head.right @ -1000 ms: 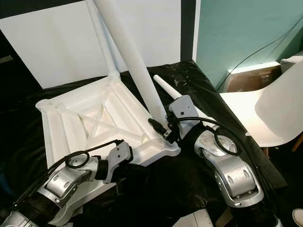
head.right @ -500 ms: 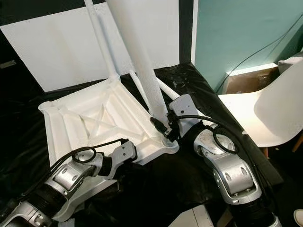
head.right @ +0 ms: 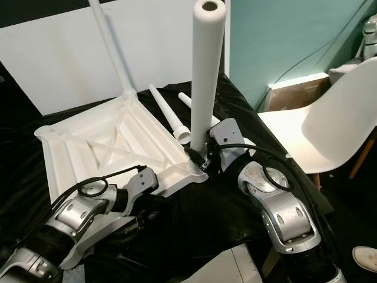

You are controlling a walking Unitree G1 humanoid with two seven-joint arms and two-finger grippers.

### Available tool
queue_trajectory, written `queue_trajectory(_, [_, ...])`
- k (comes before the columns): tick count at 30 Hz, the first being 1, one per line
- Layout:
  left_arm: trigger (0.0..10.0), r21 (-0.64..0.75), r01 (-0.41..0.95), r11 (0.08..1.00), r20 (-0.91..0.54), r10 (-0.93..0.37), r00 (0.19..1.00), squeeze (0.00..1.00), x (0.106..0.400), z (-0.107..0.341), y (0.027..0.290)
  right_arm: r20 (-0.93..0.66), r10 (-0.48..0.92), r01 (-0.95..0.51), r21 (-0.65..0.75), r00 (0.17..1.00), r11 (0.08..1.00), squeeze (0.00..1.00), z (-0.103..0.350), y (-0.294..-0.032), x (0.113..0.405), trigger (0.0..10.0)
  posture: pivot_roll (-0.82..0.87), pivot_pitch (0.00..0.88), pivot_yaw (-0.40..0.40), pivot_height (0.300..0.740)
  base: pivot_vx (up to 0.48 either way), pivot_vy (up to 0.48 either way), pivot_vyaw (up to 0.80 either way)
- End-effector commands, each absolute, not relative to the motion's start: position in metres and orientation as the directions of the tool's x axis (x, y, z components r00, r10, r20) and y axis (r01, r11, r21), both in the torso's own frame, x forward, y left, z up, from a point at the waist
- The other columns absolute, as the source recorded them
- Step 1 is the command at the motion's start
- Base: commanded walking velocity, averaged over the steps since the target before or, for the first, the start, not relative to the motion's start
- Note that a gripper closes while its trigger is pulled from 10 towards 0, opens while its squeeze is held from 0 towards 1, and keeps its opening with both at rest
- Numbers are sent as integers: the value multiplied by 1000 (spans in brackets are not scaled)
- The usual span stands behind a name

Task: Building children table

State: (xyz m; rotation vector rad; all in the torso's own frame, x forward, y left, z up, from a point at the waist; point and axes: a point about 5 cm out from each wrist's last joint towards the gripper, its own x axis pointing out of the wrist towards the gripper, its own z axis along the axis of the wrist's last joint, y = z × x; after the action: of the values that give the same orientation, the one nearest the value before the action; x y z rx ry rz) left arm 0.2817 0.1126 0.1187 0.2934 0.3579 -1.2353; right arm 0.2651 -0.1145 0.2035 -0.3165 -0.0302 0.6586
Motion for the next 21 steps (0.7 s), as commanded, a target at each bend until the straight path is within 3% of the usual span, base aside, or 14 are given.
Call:
queue_trajectory(1, [10000,70,940,333,-344,-877,336,0,285,138,116,-143,572,-587,-277,808,760,0,191,-119,270,10000,-172,0,118,740,0,0,0])
queue_trajectory(3, [10000,87,959,270,-138,-950,280,0,283,173,105,-139,573,-588,-273,807,762,0,192,-117,272,10000,-172,0,119,740,0,0,0])
queue_trajectory(4, [10000,87,959,270,-138,-950,280,0,283,173,105,-139,573,-588,-273,807,762,0,192,-117,272,10000,-172,0,119,740,0,0,0])
queue_trajectory(6, [10000,102,954,281,55,-959,277,0,288,203,103,-136,575,-589,-267,807,763,0,192,-116,273,10000,-174,0,123,740,0,0,0])
queue_trajectory(9, [10000,88,949,301,155,-946,286,0,294,219,106,-131,579,-591,-266,805,762,0,193,-115,274,10000,-175,0,126,740,0,0,0])
queue_trajectory(16, [10000,48,954,297,83,-953,293,0,293,207,111,-118,579,-588,-261,807,766,0,195,-114,275,10000,-175,0,130,740,0,0,0])
queue_trajectory(21, [10000,30,936,350,-47,-935,351,0,294,183,112,-106,578,-584,-256,809,770,0,197,-113,276,10000,-169,0,133,740,0,0,0])
